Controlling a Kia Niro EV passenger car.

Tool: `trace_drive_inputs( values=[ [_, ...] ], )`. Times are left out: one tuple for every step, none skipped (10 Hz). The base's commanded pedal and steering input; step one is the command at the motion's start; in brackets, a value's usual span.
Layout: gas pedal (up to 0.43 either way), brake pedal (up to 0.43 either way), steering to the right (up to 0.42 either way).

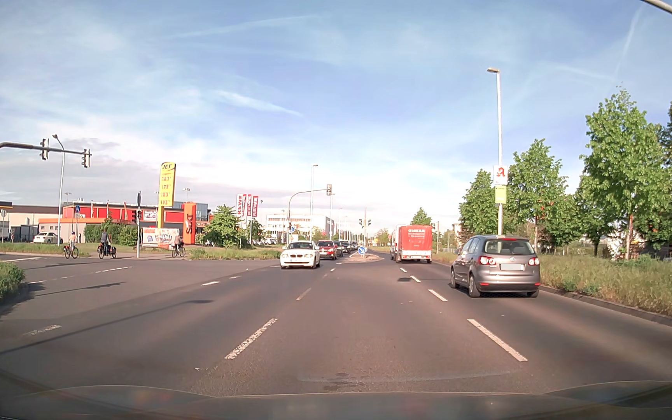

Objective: Follow the waypoints while adhering to traffic rules and regulations

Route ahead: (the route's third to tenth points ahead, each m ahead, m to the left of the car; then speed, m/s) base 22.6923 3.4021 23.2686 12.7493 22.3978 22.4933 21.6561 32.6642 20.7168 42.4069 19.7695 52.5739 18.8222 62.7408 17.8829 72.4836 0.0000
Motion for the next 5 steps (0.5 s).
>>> trace_drive_inputs(
  values=[
    [0.0,0.268,-0.006],
    [0.0,0.268,-0.006],
    [0.0,0.268,-0.006],
    [0.0,0.268,-0.006],
    [0.0,0.268,-0.006]
  ],
)
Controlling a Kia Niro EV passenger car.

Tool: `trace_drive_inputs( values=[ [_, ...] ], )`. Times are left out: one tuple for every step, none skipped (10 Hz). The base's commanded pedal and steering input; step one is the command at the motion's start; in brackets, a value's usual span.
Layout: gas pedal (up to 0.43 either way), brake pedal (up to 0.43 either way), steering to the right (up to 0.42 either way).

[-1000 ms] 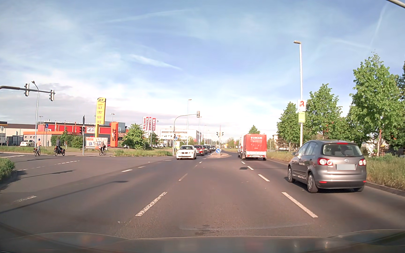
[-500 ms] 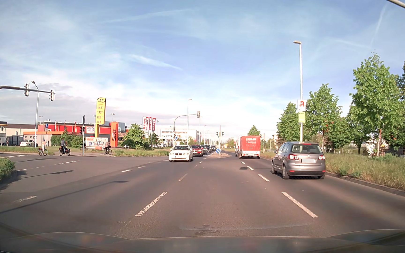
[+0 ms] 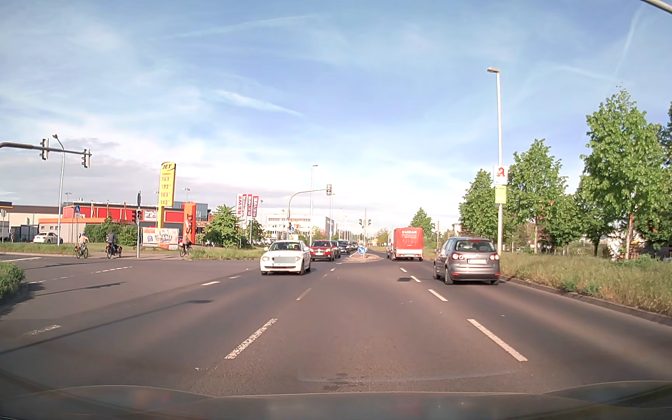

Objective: Follow the waypoints while adhering to traffic rules and regulations

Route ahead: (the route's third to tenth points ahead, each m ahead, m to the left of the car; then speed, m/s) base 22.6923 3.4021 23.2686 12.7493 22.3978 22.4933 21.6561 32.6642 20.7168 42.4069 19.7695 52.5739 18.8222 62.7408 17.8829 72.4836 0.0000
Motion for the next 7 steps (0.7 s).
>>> trace_drive_inputs(
  values=[
    [0.0,0.268,-0.006],
    [0.0,0.268,-0.005],
    [0.0,0.268,-0.006],
    [0.0,0.268,-0.006],
    [0.0,0.268,-0.006],
    [0.0,0.268,-0.006],
    [0.0,0.268,-0.006]
  ],
)
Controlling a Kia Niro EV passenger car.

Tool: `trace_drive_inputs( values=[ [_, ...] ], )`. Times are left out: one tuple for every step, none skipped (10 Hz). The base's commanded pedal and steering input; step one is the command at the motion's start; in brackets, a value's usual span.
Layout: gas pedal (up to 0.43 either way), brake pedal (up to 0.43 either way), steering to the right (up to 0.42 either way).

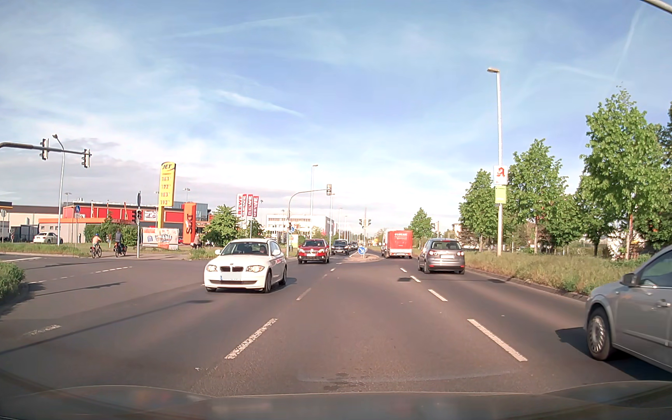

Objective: Follow the waypoints while adhering to traffic rules and regulations

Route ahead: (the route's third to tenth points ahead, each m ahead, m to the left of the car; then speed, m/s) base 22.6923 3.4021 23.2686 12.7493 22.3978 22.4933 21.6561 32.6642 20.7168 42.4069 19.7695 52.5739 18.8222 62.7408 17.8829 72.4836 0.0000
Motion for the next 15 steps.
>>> trace_drive_inputs(
  values=[
    [0.0,0.268,-0.005],
    [0.0,0.268,-0.006],
    [0.0,0.268,-0.006],
    [0.0,0.268,-0.006],
    [0.0,0.268,-0.006],
    [0.0,0.268,-0.006],
    [0.0,0.268,-0.006],
    [0.0,0.268,-0.006],
    [0.0,0.268,-0.005],
    [0.0,0.268,-0.006],
    [0.0,0.268,-0.006],
    [0.0,0.268,-0.006],
    [0.0,0.268,-0.006],
    [0.0,0.268,-0.006],
    [0.0,0.268,-0.006]
  ],
)
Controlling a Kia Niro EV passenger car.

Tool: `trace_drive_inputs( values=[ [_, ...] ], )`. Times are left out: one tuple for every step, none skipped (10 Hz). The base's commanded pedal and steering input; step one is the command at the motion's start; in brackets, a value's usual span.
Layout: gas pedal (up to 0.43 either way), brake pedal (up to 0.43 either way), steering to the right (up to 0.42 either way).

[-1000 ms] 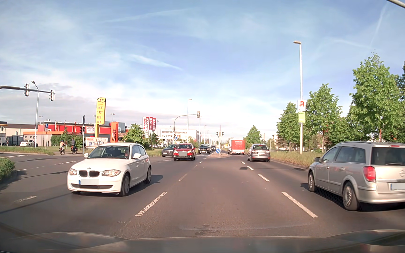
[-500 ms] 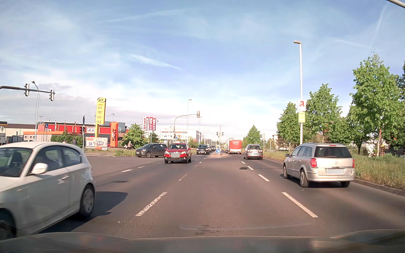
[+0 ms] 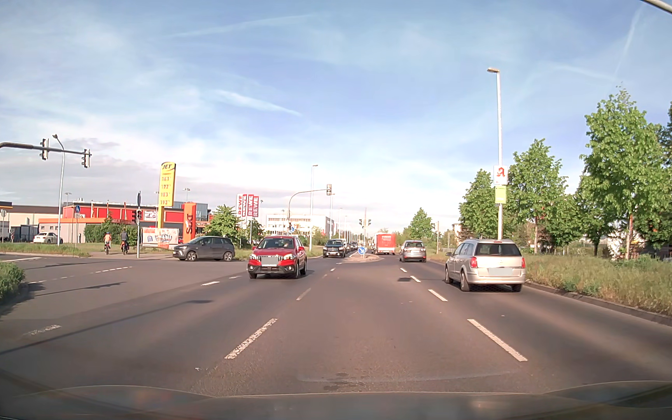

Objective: Follow the waypoints while adhering to traffic rules and regulations

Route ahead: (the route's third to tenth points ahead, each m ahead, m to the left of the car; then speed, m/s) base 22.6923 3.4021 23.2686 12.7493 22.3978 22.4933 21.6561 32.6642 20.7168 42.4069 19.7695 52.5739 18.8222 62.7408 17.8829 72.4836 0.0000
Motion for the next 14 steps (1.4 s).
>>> trace_drive_inputs(
  values=[
    [0.0,0.268,-0.006],
    [0.0,0.268,-0.006],
    [0.0,0.268,-0.006],
    [0.0,0.268,-0.005],
    [0.0,0.268,-0.006],
    [0.0,0.268,-0.006],
    [0.0,0.268,-0.005],
    [0.0,0.268,-0.006],
    [0.0,0.268,-0.006],
    [0.0,0.268,-0.006],
    [0.0,0.268,-0.005],
    [0.0,0.268,-0.006],
    [0.0,0.268,-0.005],
    [0.0,0.268,-0.005]
  ],
)
